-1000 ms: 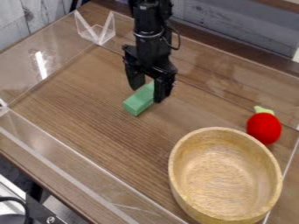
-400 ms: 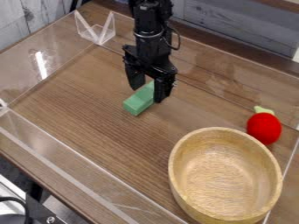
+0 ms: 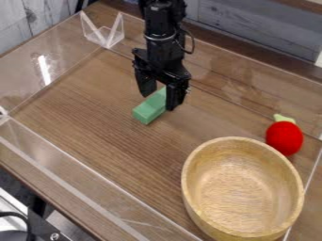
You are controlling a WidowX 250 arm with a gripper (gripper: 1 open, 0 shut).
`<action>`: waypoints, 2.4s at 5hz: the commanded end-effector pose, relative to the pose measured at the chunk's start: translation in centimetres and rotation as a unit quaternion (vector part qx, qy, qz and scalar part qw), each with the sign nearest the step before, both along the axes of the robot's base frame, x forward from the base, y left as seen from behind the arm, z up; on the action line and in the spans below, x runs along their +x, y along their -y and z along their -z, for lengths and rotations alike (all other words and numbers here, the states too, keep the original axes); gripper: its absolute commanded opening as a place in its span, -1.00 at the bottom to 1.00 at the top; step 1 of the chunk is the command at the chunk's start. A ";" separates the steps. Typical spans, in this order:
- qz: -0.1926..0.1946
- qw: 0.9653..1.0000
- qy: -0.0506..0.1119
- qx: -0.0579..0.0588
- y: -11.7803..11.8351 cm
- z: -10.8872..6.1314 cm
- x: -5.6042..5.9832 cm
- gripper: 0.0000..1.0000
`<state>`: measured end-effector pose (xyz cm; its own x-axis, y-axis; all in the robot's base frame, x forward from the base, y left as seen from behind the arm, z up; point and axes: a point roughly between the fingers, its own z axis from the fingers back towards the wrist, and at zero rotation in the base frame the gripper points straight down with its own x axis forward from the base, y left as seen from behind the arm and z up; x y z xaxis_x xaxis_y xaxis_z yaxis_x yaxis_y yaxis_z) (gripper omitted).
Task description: Put the green block into the wooden bowl
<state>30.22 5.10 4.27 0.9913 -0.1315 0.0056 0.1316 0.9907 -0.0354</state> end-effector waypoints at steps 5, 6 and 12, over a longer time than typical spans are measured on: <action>-0.004 1.000 0.012 0.019 -0.4 0.9 1.2 -1.00; -0.009 1.000 0.009 0.013 -0.2 0.7 1.1 -1.00; -0.039 0.999 -0.012 -0.005 0.4 -1.4 1.2 -1.00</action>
<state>30.28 4.71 3.44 0.9947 -0.0456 -0.0925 0.0395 0.9969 -0.0674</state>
